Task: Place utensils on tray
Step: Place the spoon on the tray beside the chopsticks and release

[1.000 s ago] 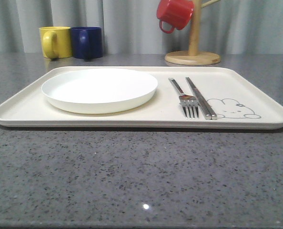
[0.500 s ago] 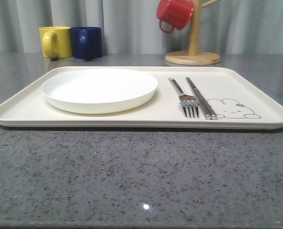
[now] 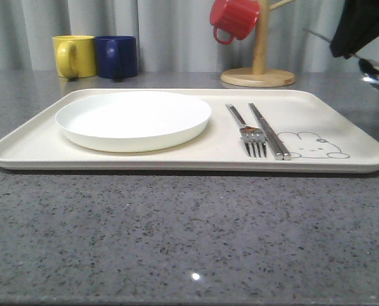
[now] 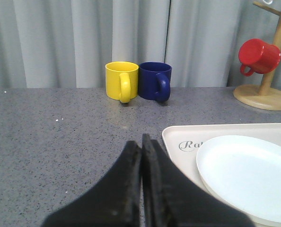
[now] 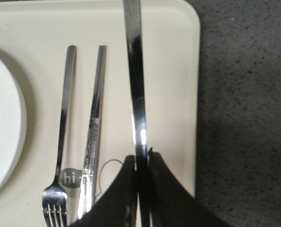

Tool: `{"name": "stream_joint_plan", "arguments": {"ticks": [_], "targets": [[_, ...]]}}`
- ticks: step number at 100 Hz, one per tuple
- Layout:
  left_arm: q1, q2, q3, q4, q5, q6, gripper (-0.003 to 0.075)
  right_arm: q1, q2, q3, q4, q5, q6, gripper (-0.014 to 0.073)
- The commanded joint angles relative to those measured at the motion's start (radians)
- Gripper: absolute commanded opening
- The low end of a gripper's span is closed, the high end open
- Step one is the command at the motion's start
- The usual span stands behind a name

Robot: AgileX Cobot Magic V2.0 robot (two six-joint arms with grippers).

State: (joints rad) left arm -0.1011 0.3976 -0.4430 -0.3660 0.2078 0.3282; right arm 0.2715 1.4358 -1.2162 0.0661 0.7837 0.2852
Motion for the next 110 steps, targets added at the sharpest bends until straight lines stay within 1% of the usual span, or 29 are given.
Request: {"name": "stream_joint_plan", "arguments": {"ticks": [1,9,17,31,63,75,94,101,110], "targets": [[0.003,0.006,-0.027,-0.008,-0.078,-0.006,-0.0018,0.049,-0.004,-0.027,-0.085,-0.073,0.104,-0.0053],[0.003,0.006,-0.027,-0.008,-0.078,-0.006,-0.0018,0.084,0.025,-0.027,-0.154,-0.076,0.182,-0.0053],[0.003,0.006,-0.027,-0.008,-0.078,-0.006,-0.0018,0.108,0.059,-0.027,-0.184,-0.079,0.227,-0.0053],[0.003,0.006,-0.027,-0.008,-0.078,-0.006,-0.0018,0.127,0.110,-0.027,-0.189,-0.100,0.243,-0.0053],[0.003,0.006,-0.027,-0.008,-0.078,-0.006,-0.0018,0.127,0.167,-0.027,-0.192,-0.100,0.272,-0.0043],[0.003,0.006,-0.027,-0.008,-0.078,-0.006,-0.0018,0.127,0.180,-0.027,-0.192,-0.089,0.272,0.0021],[0.003,0.006,-0.027,-0.008,-0.078,-0.006,-0.0018,0.127,0.189,-0.027,-0.192,-0.087,0.272,0.0208],[0.003,0.006,-0.027,-0.008,-0.078,-0.006,-0.0018,0.127,0.190,-0.027,-0.192,-0.088,0.272,0.0248],[0.003,0.006,-0.027,-0.008,-0.078,-0.006,-0.0018,0.127,0.190,-0.027,-0.192,-0.088,0.272,0.0261]]}}
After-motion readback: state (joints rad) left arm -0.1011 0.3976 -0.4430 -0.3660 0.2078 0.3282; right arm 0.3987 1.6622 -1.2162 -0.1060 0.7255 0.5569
